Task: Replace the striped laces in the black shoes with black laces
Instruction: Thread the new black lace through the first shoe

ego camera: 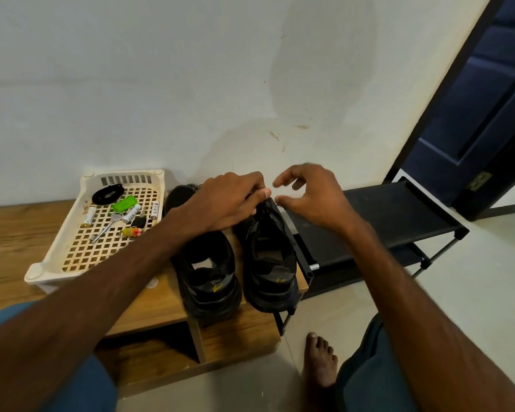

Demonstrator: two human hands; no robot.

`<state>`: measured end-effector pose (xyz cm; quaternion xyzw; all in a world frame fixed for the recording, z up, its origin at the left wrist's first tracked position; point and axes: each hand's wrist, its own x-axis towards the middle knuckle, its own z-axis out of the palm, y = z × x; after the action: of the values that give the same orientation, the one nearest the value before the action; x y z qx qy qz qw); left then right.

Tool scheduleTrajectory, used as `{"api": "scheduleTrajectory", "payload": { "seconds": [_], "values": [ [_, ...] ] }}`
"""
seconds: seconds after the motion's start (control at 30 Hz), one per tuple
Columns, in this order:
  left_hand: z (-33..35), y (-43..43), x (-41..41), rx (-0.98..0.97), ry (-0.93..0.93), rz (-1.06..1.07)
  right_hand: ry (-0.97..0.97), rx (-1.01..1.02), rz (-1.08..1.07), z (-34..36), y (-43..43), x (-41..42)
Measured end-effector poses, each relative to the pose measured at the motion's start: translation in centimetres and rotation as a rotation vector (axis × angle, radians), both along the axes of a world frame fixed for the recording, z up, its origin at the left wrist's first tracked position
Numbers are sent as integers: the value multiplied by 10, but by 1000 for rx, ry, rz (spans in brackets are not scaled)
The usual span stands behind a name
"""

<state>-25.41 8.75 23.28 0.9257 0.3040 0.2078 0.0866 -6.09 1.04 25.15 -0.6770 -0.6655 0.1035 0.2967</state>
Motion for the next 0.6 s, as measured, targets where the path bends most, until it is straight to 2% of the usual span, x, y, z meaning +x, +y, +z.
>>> {"api": "scheduleTrajectory", "payload": {
  "seconds": [0.07, 0.2, 0.37, 0.5, 0.6],
  "values": [
    [1, 1, -1, -125, -82, -19, 67, -98, 103, -6, -4, -3],
    [4, 0, 1, -260, -142, -68, 150, -23, 144, -10, -2, -12],
    [4, 2, -3, -446, -212, -20, 292, -21, 145, -2, -3, -6],
    [1, 6, -3, -576, -153, 24, 678, -110, 115, 6, -6, -10],
    [-3, 9, -4, -534, -78, 30, 1114, -34, 208, 17, -10, -8]
  ]
}}
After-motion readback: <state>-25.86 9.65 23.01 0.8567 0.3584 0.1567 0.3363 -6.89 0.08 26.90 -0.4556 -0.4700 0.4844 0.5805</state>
